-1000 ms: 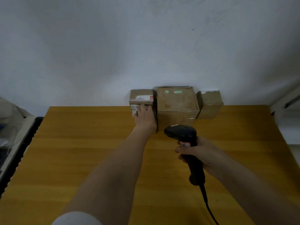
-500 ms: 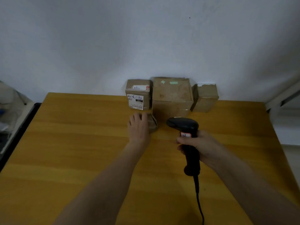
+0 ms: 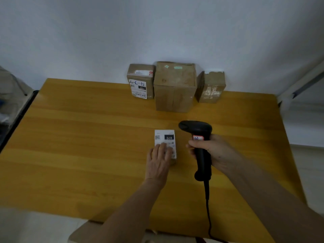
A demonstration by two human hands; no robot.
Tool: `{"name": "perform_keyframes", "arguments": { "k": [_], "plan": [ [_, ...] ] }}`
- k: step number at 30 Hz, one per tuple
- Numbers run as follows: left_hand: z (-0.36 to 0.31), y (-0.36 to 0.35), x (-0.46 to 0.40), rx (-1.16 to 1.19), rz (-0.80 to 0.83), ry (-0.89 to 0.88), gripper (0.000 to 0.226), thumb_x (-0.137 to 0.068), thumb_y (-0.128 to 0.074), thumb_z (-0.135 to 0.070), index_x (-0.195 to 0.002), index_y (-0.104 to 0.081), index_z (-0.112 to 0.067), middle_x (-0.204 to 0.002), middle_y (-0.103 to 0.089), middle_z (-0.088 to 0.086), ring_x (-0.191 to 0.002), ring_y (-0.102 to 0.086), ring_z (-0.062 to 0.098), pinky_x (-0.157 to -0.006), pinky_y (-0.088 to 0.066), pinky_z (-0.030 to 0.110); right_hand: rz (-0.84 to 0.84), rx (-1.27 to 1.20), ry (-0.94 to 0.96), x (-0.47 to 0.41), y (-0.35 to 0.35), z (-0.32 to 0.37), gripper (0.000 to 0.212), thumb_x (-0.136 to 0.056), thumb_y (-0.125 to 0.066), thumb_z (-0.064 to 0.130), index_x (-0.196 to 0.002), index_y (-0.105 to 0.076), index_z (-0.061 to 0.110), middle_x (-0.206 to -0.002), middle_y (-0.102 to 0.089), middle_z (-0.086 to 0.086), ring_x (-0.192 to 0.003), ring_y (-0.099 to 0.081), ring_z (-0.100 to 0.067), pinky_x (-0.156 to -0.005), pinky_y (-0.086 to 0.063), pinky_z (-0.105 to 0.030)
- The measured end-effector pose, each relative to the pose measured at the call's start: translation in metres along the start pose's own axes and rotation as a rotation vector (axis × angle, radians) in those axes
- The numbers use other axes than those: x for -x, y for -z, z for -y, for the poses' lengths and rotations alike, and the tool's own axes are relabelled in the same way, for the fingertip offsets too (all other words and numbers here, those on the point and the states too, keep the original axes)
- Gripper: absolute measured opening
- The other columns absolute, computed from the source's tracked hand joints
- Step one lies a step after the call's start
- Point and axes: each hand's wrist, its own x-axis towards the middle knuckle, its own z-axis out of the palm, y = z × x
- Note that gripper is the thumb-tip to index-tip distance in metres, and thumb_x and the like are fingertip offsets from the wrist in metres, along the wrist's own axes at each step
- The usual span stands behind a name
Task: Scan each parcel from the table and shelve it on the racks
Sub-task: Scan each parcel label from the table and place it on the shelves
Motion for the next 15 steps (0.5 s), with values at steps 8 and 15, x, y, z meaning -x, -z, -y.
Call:
{"name": "perform_keyframes", "arguments": {
  "k": [8,15],
  "plan": [
    [-0.019,0.008,0.008,0.254,0.025,0.329,0.081,-0.075,-0.067,-0.037,-0.144,-0.031,-0.016,-0.151,-0.027,0.011,-0.138,-0.026,0.031,-0.111,-0.031,0.048,-0.010,0.015,-0.018,0.005,0.013,-0.012,0.010,-0.082,-0.071,0.001,-0.092,-0.067,0.004,-0.073,-0.074,-0.006,-0.063,-0.070,-0.017,-0.058,-0.054,-0.028],
    [-0.033,0.021,-0.021,0.423,0.266,0.866,0.111,-0.060,-0.080,-0.064,-0.139,-0.025,-0.010,-0.139,-0.035,0.010,-0.131,-0.032,0.028,-0.107,-0.033,0.043,-0.002,0.010,-0.031,0.004,0.020,-0.016,0.015,-0.082,-0.071,0.002,-0.097,-0.067,0.003,-0.079,-0.073,-0.008,-0.067,-0.070,-0.018,-0.060,-0.054,-0.029]
  ]
}}
